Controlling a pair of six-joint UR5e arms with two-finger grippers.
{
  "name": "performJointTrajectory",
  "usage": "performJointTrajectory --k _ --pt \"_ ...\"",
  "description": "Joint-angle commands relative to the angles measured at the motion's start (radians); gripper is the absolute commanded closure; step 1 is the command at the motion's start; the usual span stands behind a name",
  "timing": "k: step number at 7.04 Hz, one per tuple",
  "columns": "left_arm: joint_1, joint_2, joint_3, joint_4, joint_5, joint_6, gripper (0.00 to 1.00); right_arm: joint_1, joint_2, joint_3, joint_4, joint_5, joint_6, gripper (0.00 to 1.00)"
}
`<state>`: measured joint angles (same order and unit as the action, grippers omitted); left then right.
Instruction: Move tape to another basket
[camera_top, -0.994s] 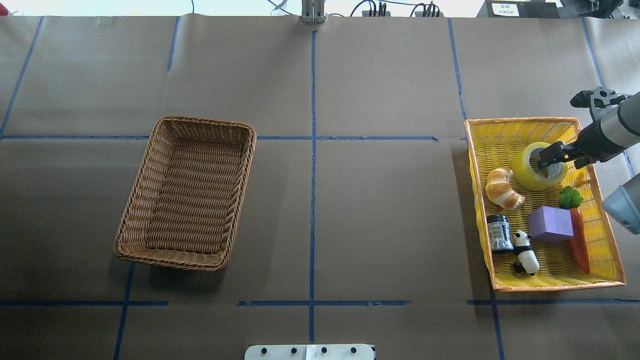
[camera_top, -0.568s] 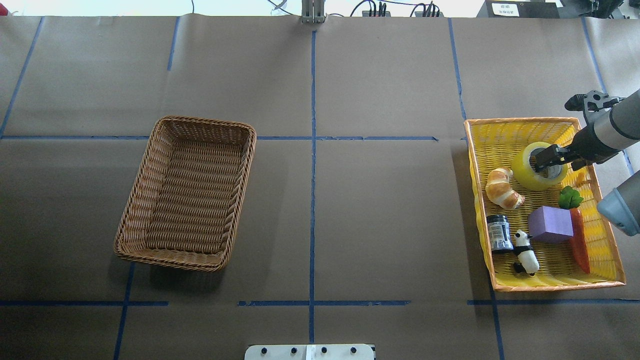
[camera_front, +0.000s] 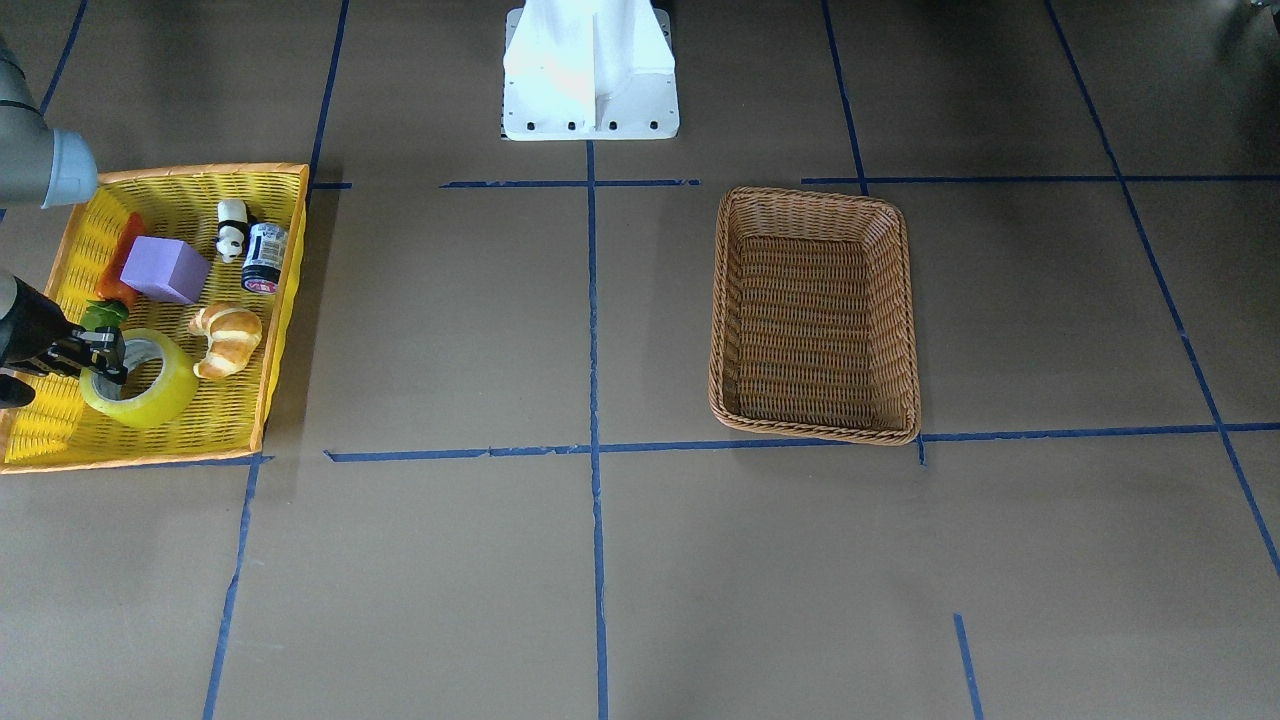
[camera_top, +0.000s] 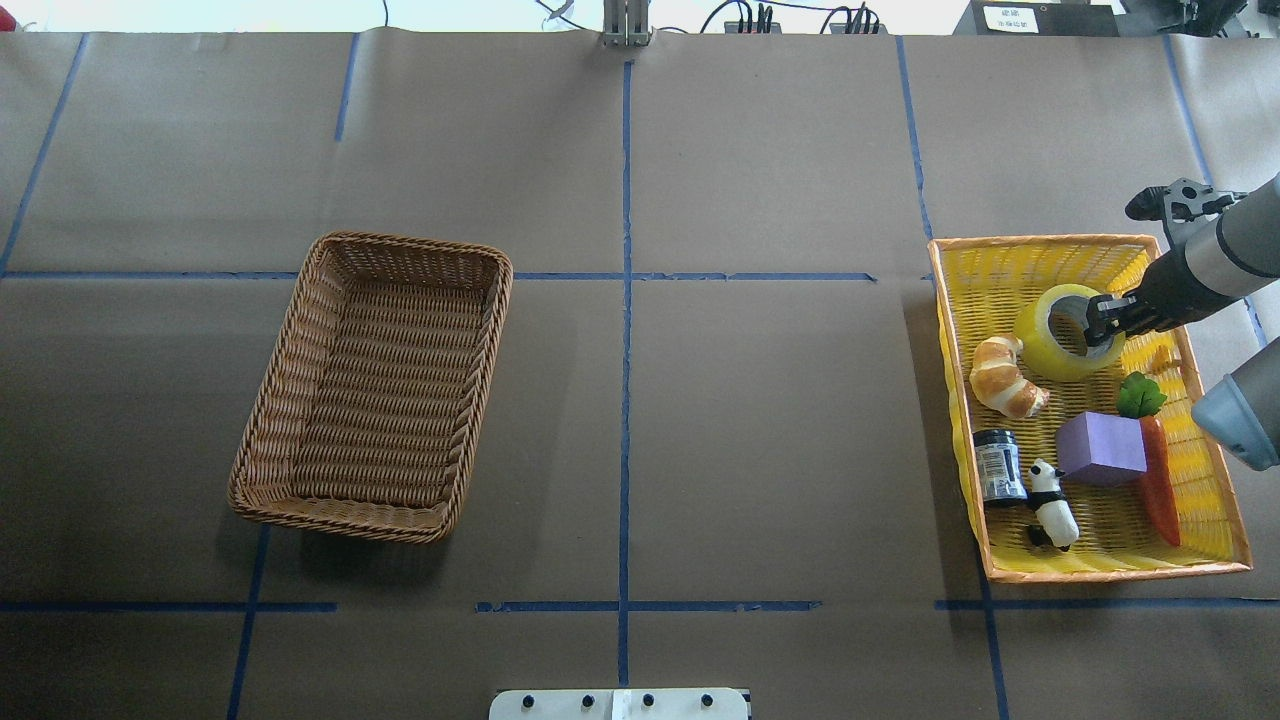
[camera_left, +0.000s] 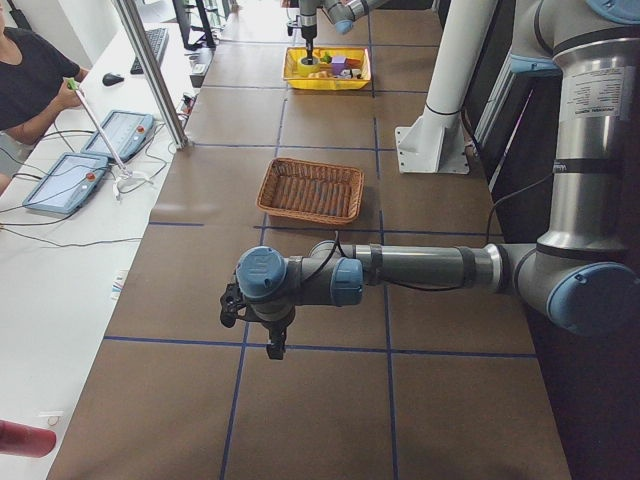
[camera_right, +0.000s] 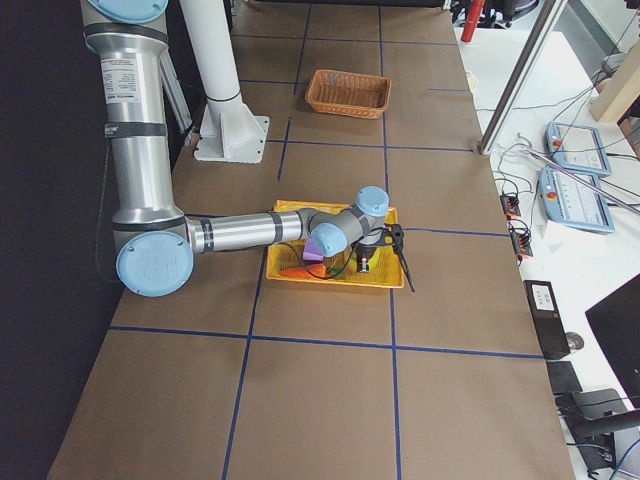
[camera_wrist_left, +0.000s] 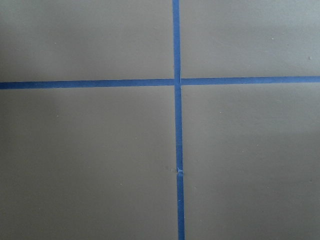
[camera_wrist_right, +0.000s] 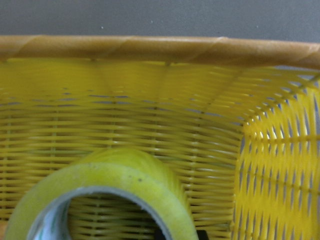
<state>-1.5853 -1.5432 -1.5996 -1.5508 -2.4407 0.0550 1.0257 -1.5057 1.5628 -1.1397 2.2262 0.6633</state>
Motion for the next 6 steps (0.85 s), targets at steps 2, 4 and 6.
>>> performJointTrajectory --k 2,4,6 --pt "-0.001 0.002 -0.003 0.000 -0.003 -0.003 0.00 0.095 -0.002 0.029 0.000 0.112 0.002 1.00" --pt "0.001 0.005 -0.005 0.000 -0.003 -0.003 0.00 0.154 -0.005 0.112 -0.002 0.151 0.013 1.00" --pt "0.001 0.003 -0.016 -0.003 -0.004 0.002 0.00 0.160 0.025 0.181 0.006 0.179 0.097 1.00"
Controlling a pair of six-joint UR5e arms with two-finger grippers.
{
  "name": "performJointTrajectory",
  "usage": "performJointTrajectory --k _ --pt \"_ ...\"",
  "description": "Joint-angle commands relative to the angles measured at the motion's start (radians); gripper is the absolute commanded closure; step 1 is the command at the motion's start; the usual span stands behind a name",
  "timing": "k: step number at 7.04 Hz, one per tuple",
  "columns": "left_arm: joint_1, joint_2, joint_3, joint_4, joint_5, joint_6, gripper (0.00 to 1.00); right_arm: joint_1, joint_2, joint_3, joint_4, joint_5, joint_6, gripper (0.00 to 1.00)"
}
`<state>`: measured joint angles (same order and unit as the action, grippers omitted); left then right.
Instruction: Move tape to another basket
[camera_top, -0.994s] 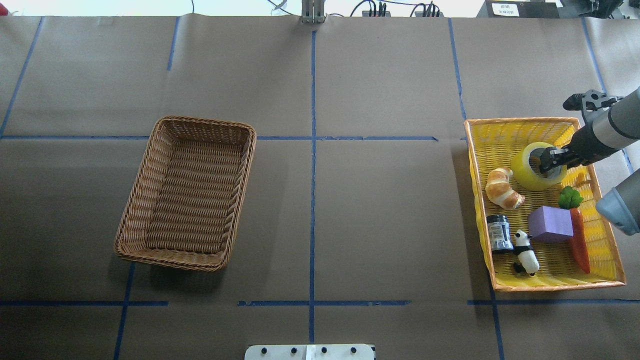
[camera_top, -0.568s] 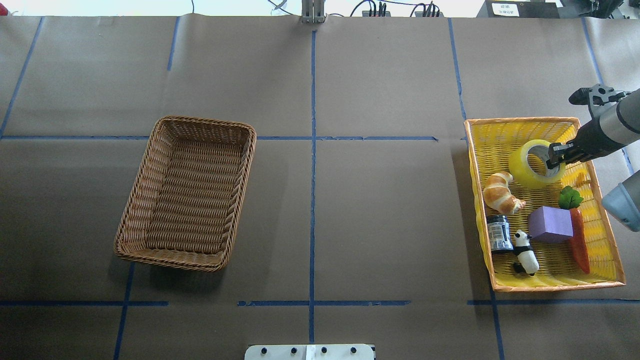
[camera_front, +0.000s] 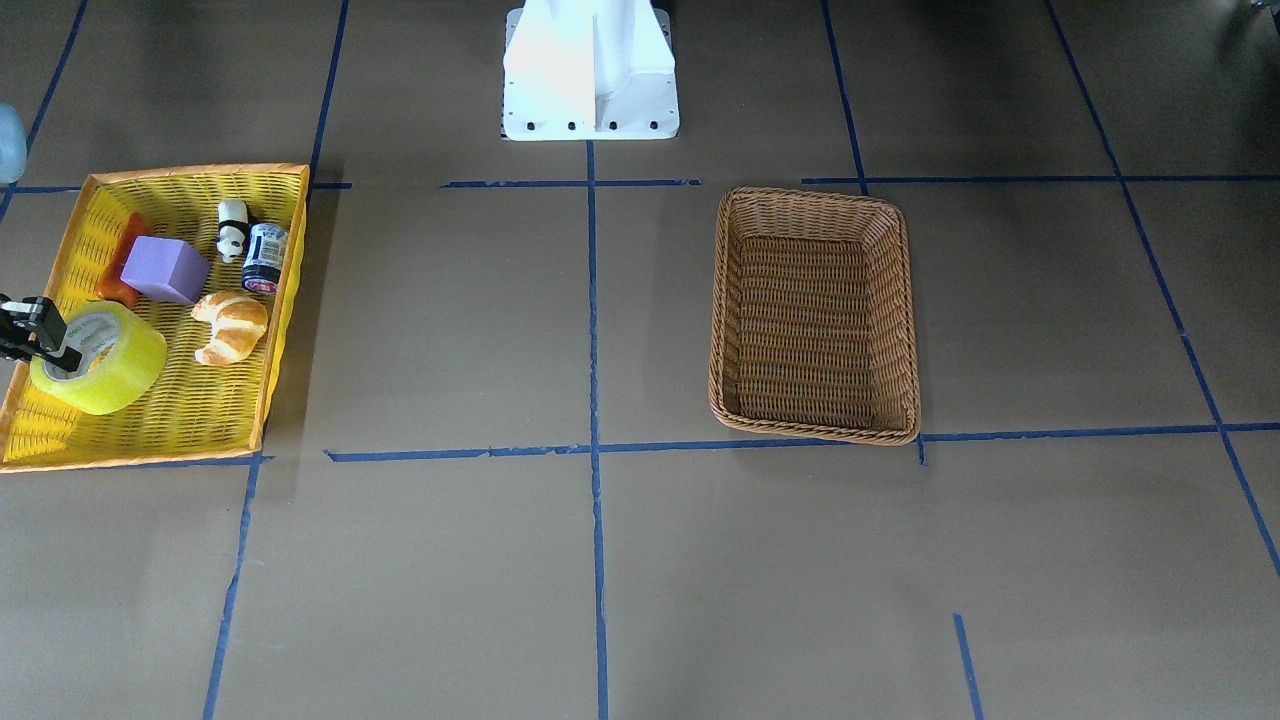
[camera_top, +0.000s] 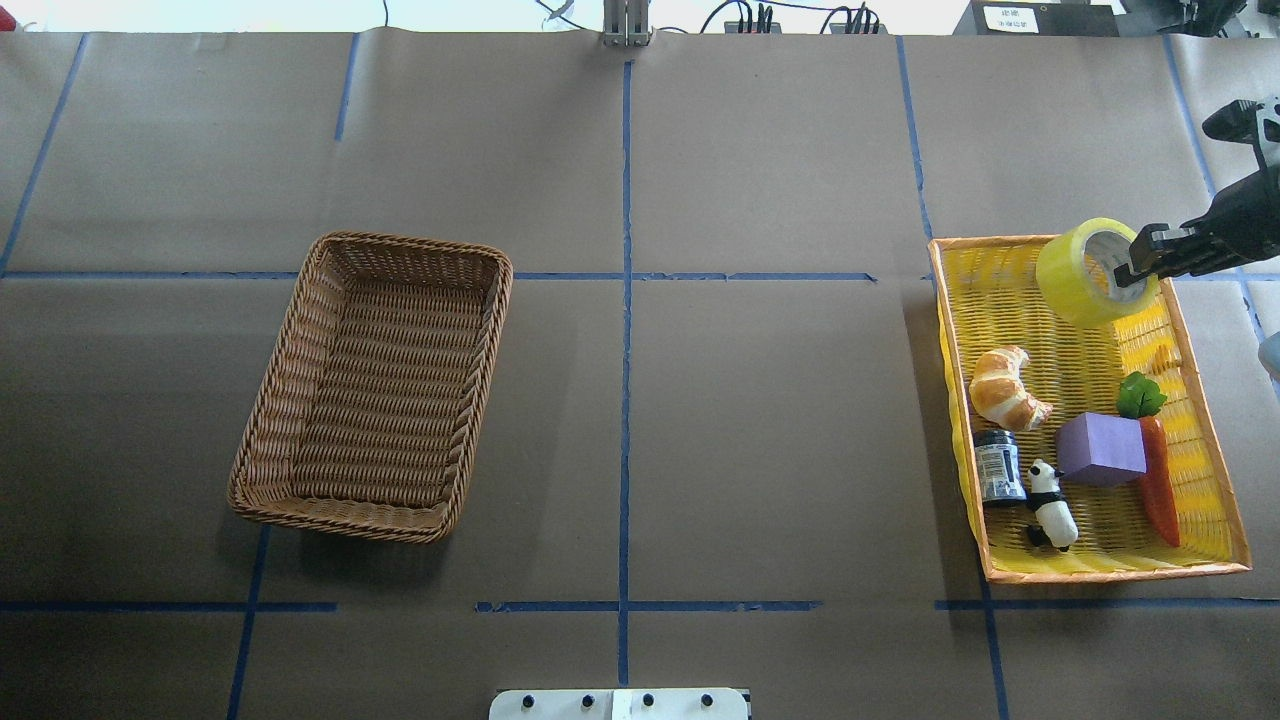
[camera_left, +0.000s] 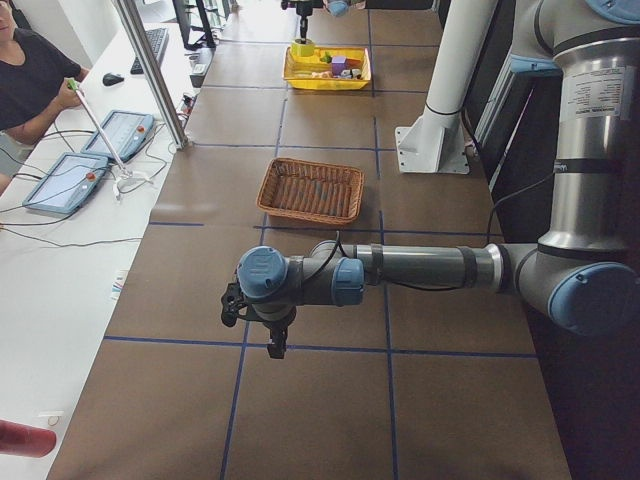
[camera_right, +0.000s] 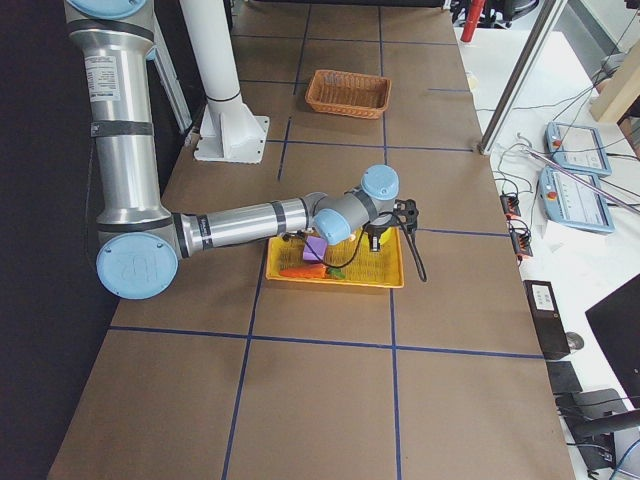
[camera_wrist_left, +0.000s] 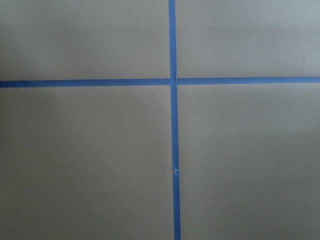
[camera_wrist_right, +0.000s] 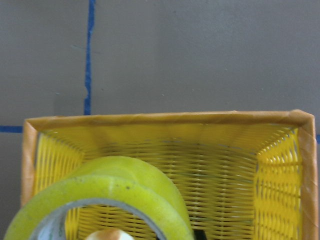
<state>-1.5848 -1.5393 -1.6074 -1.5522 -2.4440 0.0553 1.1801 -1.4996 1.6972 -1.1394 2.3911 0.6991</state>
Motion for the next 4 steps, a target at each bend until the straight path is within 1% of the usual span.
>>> performJointTrajectory --k 1,3,4 --pt "0.000 -0.005 -0.031 -0.002 -0.001 0.000 0.00 0.000 0.042 0.076 0.067 0.022 0.206 1.00" --pt "0.015 -0.027 -0.098 -0.002 -0.001 -0.043 0.00 -0.080 0.134 0.061 0.267 0.034 0.554 0.99" --pt "0.028 -0.041 -0.124 -0.011 -0.044 -0.084 0.00 -0.130 0.177 0.062 0.365 0.025 0.714 0.99"
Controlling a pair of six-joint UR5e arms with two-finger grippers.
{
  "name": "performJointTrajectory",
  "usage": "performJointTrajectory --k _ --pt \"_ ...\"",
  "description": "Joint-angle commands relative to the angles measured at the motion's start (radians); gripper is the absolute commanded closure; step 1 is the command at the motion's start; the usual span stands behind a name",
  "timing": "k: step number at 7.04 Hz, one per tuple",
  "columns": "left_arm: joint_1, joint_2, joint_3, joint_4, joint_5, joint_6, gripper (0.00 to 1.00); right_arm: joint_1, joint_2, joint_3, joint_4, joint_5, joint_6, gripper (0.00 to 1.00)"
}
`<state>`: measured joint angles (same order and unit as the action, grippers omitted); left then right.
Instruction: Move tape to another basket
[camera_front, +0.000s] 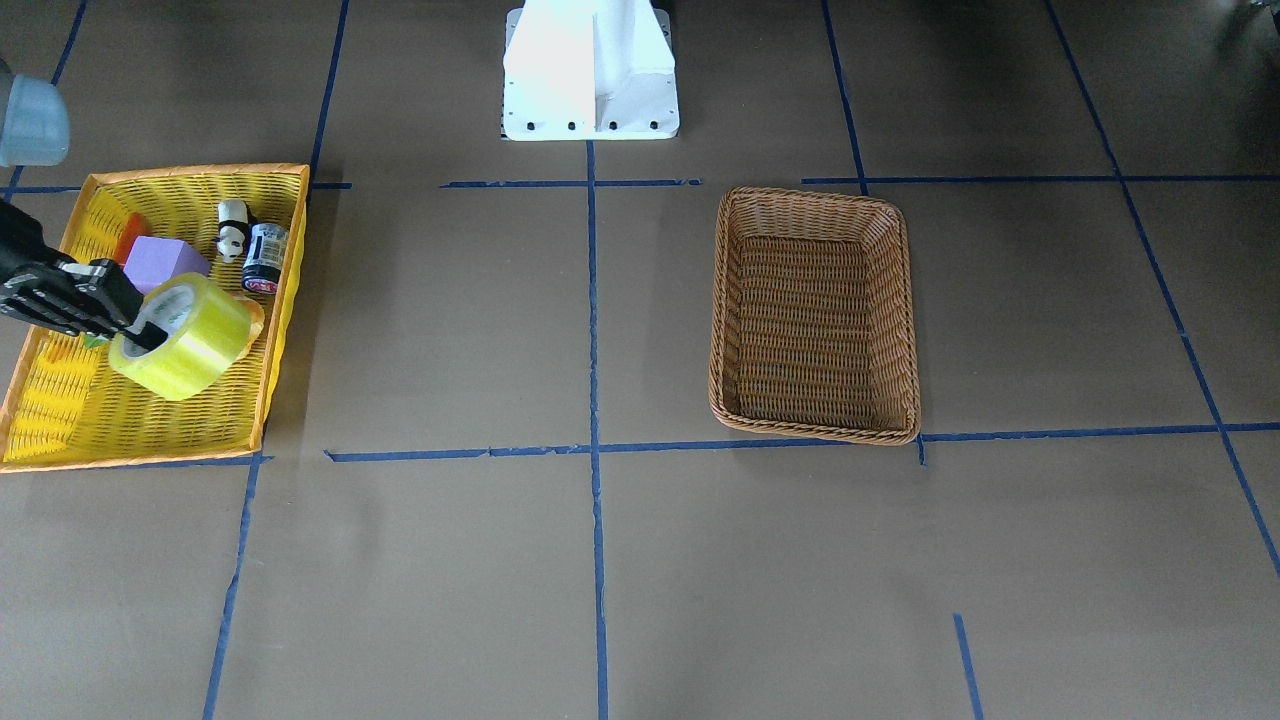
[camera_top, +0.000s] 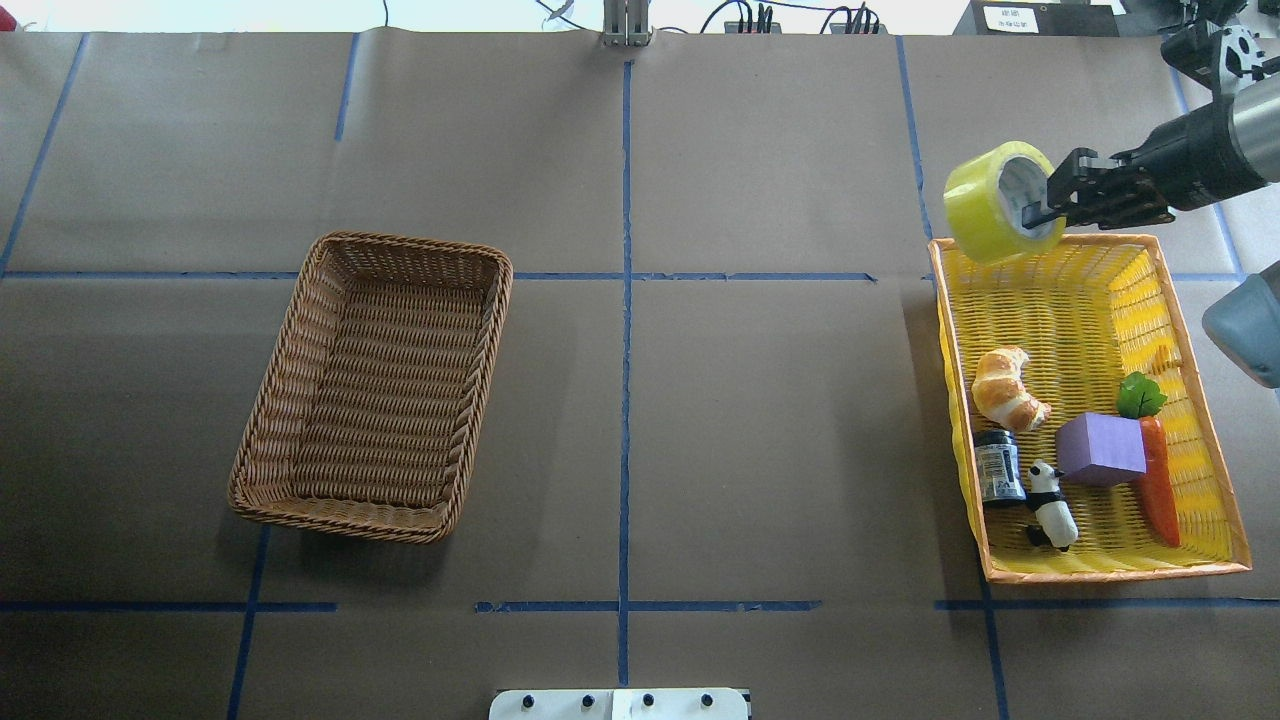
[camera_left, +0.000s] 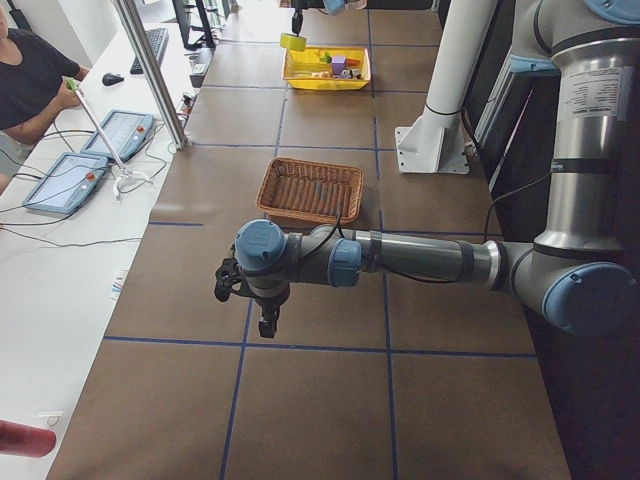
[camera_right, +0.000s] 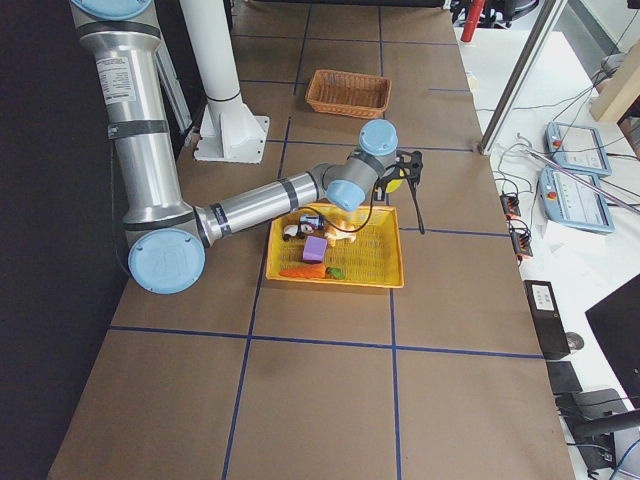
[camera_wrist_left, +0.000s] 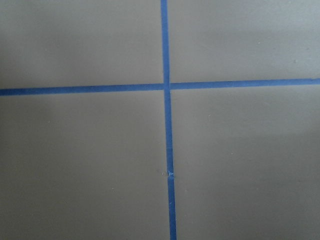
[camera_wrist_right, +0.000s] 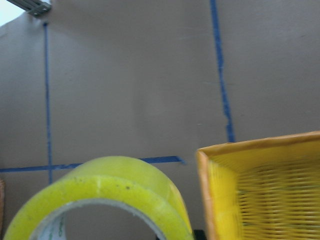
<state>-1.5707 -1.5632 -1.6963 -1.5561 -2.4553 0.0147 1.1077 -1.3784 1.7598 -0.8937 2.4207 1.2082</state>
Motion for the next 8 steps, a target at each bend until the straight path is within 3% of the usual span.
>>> performJointTrajectory --k 1,2,5,8 --pt "0.032 -0.023 -0.028 -0.101 -0.132 -0.123 0.00 -0.098 0.076 0.001 0.224 -0.044 0.343 0.98" --pt "0.070 -0.024 -0.031 -0.225 -0.149 -0.291 0.00 -0.150 0.084 0.000 0.334 -0.133 0.460 0.98" --pt "0.251 -0.023 -0.005 -0.783 -0.137 -0.947 0.00 -0.297 0.087 0.001 0.579 -0.357 0.727 0.98" --pt "0.325 -0.058 -0.017 -1.100 -0.090 -1.423 0.00 -0.409 0.087 0.044 0.680 -0.515 0.862 0.98"
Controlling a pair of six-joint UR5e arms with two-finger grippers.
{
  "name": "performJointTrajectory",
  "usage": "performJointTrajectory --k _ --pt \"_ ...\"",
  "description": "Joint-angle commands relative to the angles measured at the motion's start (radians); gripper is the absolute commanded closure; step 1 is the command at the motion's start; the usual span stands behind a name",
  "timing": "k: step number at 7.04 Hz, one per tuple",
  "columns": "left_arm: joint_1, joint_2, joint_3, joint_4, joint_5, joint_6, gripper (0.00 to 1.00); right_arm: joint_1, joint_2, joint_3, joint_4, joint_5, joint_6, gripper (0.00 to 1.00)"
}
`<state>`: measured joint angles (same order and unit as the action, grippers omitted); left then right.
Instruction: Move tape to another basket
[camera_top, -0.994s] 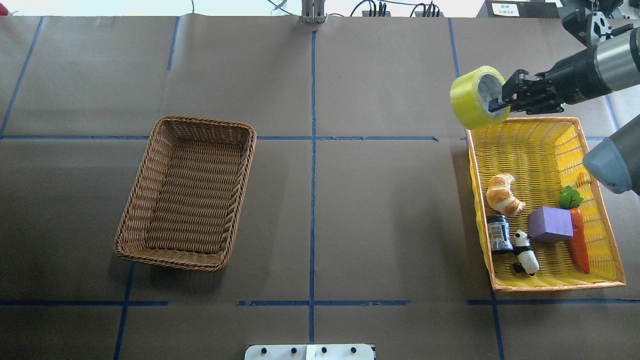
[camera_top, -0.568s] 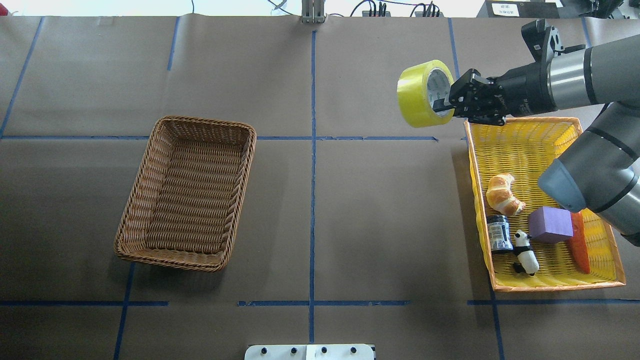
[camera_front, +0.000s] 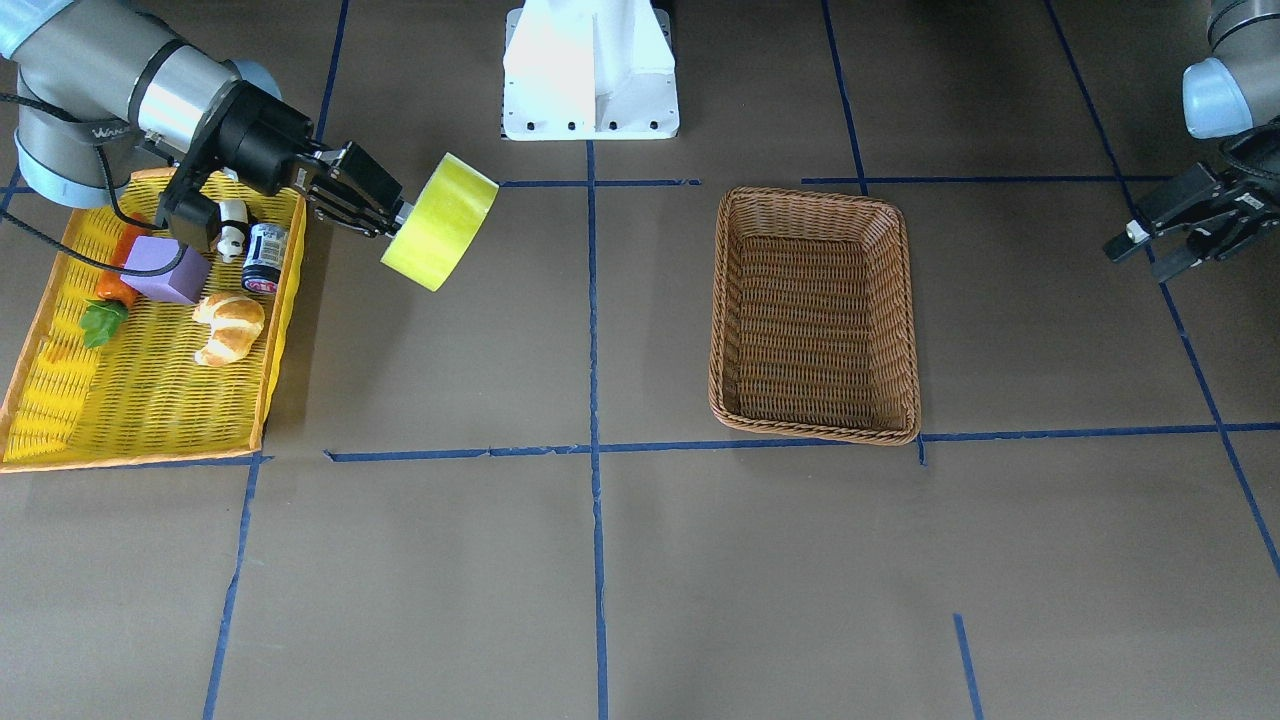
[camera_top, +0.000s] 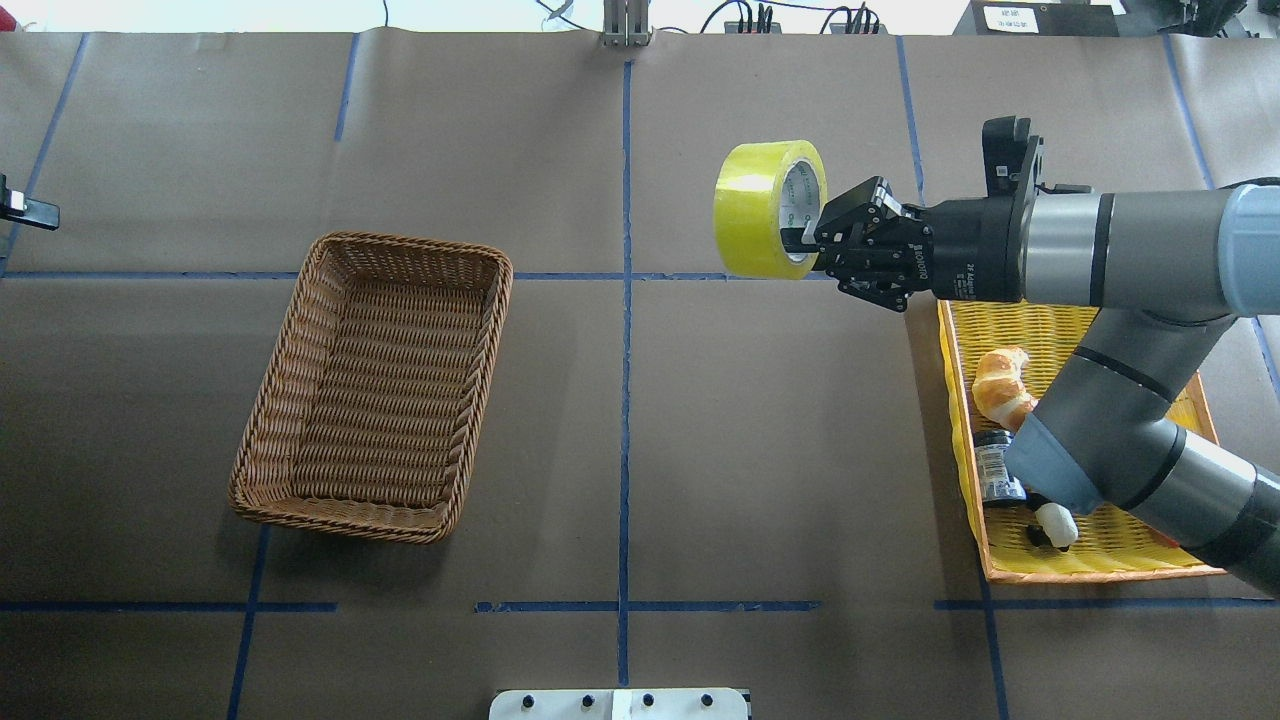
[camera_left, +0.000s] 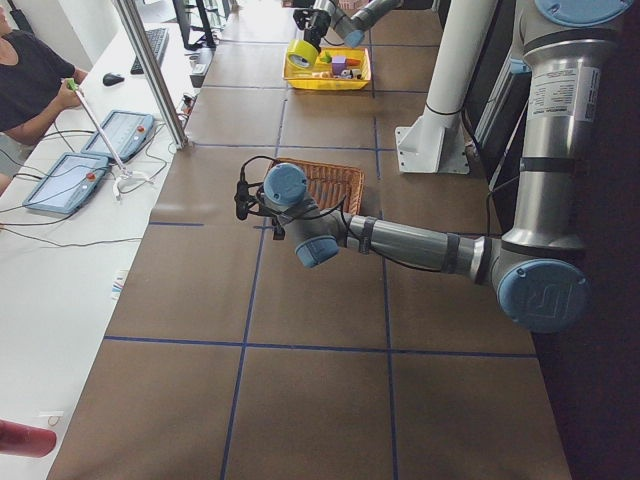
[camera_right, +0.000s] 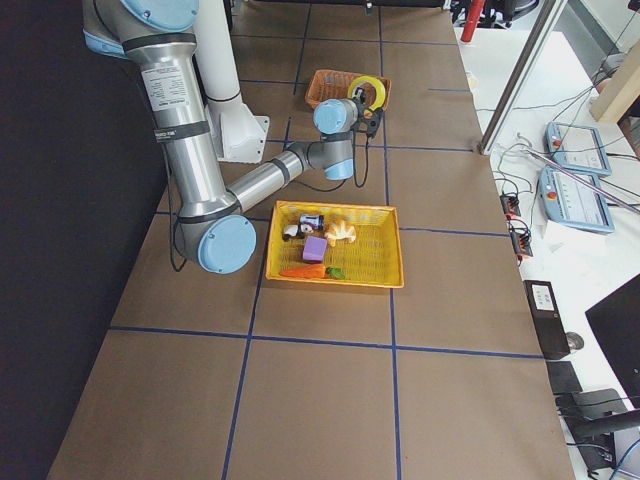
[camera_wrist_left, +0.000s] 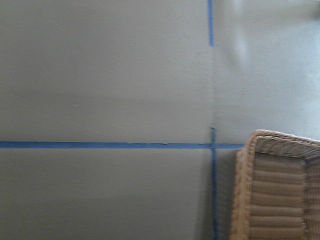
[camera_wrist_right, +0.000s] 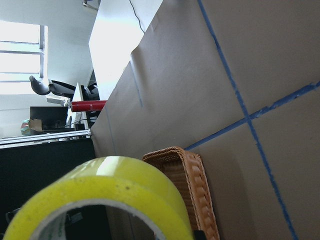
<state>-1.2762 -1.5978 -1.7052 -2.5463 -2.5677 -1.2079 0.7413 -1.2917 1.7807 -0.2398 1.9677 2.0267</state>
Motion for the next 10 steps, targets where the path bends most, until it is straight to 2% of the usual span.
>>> performJointTrajectory --k 1,2,4,5,6,8,9,10 --pt "0.081 -0.060 -0.008 -0.247 0.090 -0.465 0.00 -0.100 0.002 0.051 0.030 -0.114 0.052 0.98" --pt "0.131 -0.091 -0.008 -0.373 0.162 -0.684 0.00 -0.124 0.021 0.060 0.045 -0.122 0.053 0.98" --pt "0.187 -0.134 -0.017 -0.486 0.182 -0.887 0.00 -0.175 0.070 0.060 0.050 -0.116 0.055 0.99" --pt "0.210 -0.151 -0.025 -0.578 0.225 -1.029 0.00 -0.209 0.096 0.062 0.050 -0.113 0.058 0.99" --pt "0.263 -0.156 -0.051 -0.674 0.310 -1.173 0.00 -0.253 0.100 0.066 0.053 -0.110 0.049 0.99" --pt "0.380 -0.203 -0.150 -0.698 0.343 -1.298 0.00 -0.331 0.101 0.063 0.154 -0.107 0.050 0.97" --pt "0.412 -0.220 -0.180 -0.700 0.375 -1.317 0.00 -0.352 0.104 0.065 0.154 -0.107 0.050 0.97" --pt "0.455 -0.222 -0.207 -0.700 0.445 -1.360 0.00 -0.356 0.109 0.066 0.155 -0.109 0.047 0.97"
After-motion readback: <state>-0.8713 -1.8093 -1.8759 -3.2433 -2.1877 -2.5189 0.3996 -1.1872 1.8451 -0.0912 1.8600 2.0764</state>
